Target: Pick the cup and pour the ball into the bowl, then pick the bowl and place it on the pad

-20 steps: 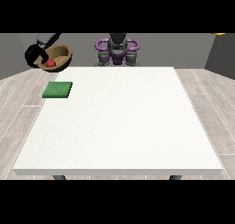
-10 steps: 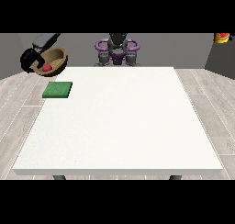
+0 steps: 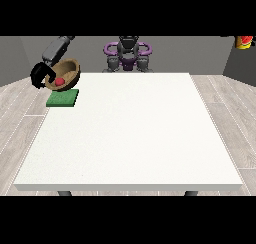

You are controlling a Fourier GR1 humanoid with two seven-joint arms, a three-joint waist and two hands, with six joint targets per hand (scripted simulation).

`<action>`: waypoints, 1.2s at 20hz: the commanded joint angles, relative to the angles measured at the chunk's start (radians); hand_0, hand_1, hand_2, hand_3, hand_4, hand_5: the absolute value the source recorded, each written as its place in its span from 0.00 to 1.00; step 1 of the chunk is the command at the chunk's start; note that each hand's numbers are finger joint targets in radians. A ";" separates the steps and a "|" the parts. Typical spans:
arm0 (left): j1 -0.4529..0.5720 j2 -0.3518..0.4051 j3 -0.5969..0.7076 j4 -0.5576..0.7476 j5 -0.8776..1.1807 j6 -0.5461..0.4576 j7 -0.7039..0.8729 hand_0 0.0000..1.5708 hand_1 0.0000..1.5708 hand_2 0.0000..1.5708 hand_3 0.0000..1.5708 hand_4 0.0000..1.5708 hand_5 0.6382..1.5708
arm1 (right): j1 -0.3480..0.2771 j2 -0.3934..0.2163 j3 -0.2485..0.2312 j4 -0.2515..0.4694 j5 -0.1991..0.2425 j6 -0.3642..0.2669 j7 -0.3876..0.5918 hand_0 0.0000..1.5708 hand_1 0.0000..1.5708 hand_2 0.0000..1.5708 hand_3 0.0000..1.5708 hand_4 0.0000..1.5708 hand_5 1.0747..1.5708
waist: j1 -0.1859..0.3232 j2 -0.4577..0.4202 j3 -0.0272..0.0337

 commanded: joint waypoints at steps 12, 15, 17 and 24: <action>-0.015 0.099 0.036 0.043 0.047 -0.031 -0.028 0.00 0.00 0.00 0.00 0.76 0.99 | -0.091 -0.090 -0.088 0.119 -0.024 -0.084 -0.038 0.93 0.93 0.88 0.51 0.00 0.94 | 0.007 0.073 0.0000; -0.010 0.084 0.014 0.074 0.017 -0.005 -0.041 0.00 0.00 0.00 0.00 0.76 0.99 | -0.106 0.016 -0.060 0.088 -0.029 -0.134 -0.022 0.93 0.93 0.89 0.48 0.00 0.92 | -0.016 0.032 -0.0003; -0.014 0.081 0.006 0.088 0.016 -0.008 -0.053 0.00 0.00 0.00 0.00 0.76 0.99 | -0.119 0.037 -0.030 0.084 -0.002 -0.176 -0.005 0.92 0.92 0.88 0.43 0.00 0.93 | -0.011 0.021 -0.0006; -0.007 0.121 0.026 0.111 0.026 -0.048 -0.103 0.00 0.00 0.00 0.00 0.76 1.00 | -0.130 -0.037 0.011 0.104 0.046 -0.101 -0.047 0.12 0.12 0.26 0.50 0.00 0.76 | 0.015 0.093 -0.0010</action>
